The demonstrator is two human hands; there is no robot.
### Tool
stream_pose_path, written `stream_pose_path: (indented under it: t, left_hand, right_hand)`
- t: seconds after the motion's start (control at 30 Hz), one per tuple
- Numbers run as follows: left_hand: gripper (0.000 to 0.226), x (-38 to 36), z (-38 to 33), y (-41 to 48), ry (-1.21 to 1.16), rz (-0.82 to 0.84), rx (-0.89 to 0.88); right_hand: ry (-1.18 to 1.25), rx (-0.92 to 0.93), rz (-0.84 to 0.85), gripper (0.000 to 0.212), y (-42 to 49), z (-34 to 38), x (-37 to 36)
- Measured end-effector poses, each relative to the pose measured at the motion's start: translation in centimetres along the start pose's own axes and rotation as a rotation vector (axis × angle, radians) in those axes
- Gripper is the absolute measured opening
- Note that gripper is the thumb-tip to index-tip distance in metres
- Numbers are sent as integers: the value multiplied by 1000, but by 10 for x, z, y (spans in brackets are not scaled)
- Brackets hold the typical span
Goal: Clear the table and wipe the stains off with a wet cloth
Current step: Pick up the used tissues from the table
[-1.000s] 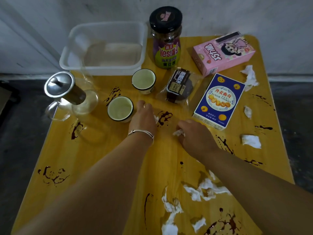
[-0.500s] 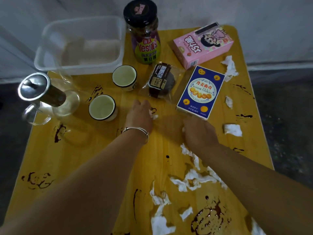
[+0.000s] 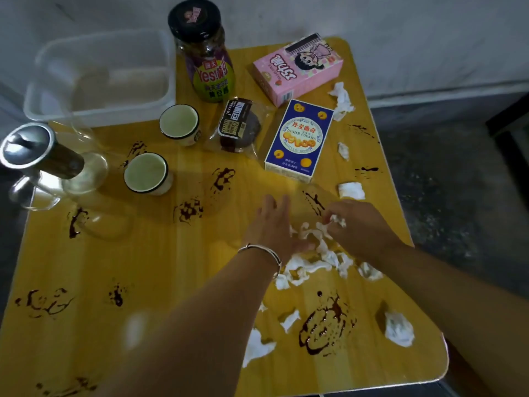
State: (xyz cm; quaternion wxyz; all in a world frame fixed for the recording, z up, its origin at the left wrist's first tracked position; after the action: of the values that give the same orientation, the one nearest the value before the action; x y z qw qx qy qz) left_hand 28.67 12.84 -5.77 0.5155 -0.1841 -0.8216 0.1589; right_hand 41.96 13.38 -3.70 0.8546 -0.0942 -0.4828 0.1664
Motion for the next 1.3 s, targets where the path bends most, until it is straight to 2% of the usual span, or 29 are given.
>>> stream_pose_path:
  t: [0.1,0.2,0.27,0.33,0.5,0.67,0.87,1.1,1.23,1.3]
  left_hand:
    - [80,-10,-2,2,96,16,-11]
    - [45,-16,-12,-3,158,-46,-55]
    - [29,-17,-16,-5,158,-79,-75]
    - [23,-21,-16,-4,137,-66,-79]
    - [22,-23,-18,-1,97,-24,-69]
    - [13,-13,-27,-8,-115,17,-113]
    - [21,-5,-56,-25,-350,154,-116]
    - [9,-24,-108,-45,-651,308,38]
    - [15,-50,-151,-50,-701,381,86]
    - [25,-74,-178,-53,-768,442,141]
  right_hand:
    - [44,4,0,14,-10,-6,-4]
    - [-50,38,120,45,-26,-7,-22]
    - [-162,69,142,58,-34,-5,-31]
    - [-209,69,130,54,-36,-4,-37]
    - [-150,28,76,27,-35,-3,-41]
    - [-5,-23,-24,22,-35,-4,-24]
    - [286,-74,-108,17,-54,-18,7]
    - [387,-168,-132,12,-82,-56,32]
    - [418,-237,-108,10,-103,-93,48]
    - [444,-275,-105,15,-117,-122,56]
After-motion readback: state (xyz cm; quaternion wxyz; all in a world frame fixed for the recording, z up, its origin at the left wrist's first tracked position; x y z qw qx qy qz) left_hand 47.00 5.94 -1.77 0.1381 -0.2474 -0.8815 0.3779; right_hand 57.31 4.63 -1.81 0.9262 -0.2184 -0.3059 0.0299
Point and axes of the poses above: each hand's wrist, its own y-axis towards the middle knuckle, its own x-axis out of the back of the hand, z = x × y, the point moved 7 cm from there along y, towards the middle knuckle, and after that the axes turned 3 degrees about x, right-handed, at the moved point
